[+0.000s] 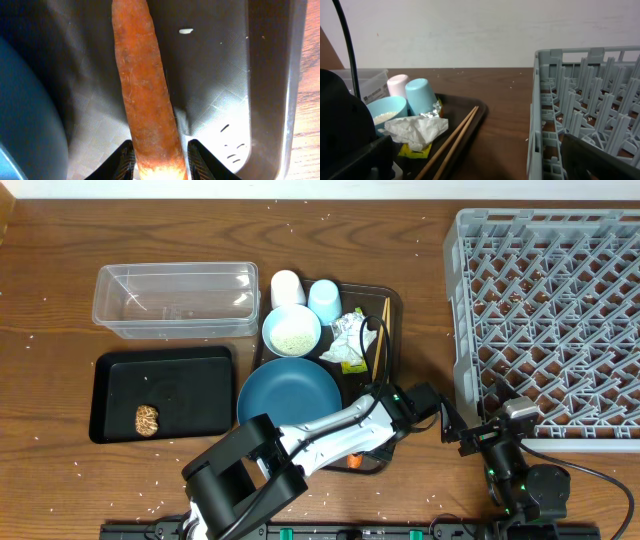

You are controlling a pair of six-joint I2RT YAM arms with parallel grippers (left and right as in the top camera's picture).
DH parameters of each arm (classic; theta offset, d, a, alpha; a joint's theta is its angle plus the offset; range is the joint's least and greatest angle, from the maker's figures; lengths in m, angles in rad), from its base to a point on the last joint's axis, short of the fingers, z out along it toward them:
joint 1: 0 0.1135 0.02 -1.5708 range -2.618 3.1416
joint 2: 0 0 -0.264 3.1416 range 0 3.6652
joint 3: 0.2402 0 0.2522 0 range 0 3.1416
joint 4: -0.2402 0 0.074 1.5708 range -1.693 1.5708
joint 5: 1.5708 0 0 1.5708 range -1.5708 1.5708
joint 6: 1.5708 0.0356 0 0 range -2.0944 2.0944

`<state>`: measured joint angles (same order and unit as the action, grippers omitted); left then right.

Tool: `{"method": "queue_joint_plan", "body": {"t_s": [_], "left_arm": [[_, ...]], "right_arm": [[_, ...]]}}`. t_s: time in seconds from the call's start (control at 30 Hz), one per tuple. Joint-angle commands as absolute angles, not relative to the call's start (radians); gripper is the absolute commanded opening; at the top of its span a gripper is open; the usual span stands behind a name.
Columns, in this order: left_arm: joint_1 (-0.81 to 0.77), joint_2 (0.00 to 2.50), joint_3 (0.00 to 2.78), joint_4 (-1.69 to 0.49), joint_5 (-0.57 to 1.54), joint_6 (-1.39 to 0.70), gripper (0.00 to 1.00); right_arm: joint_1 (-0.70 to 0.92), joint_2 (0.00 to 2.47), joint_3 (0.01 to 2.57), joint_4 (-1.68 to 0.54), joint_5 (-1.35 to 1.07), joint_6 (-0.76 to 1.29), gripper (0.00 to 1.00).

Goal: Sort waste into correct bins and load items into the dishwasher rack

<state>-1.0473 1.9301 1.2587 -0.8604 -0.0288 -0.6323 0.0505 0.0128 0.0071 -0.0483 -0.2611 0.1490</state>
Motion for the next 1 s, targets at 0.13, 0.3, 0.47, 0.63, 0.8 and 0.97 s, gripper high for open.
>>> {"method": "queue_joint_plan", "body": {"t_s": [0.13,0.3,0.47,0.63,0.8,0.97], "left_arm": [[-1.047,1.948,1.247,-0.846,-0.015,-0.641,0.36],[-1.047,1.949,1.247,-0.845,-0.015,-0.641,0.36],[-1.047,1.953,1.246,-0.842,-0.015,-0.64,0.36],[-1.047,1.966,1.246,-0.831,-0.008,-0.622,0.37],[-1.046,1.966,1.246,-0.831,-0.008,-0.622,0.37],[-1.046,1.966,1.246,-0.831,-0.008,-0.622,0.36]], "right_arm": [[0.059,0.009,0.006,-0.052,-0.258,0.141,0.99],[0.059,0.009,0.006,-0.052,-0.258,0.141,0.99],[0.059,0.009,0.006,-0.052,-0.258,0.141,0.99],[0.059,0.009,0.006,-0.052,-0.258,0.141,0.99],[0.059,0.009,0.006,-0.052,-0.258,0.141,0.99],[0.059,0.009,0.006,-0.052,-0.258,0.141,0.99]]}}
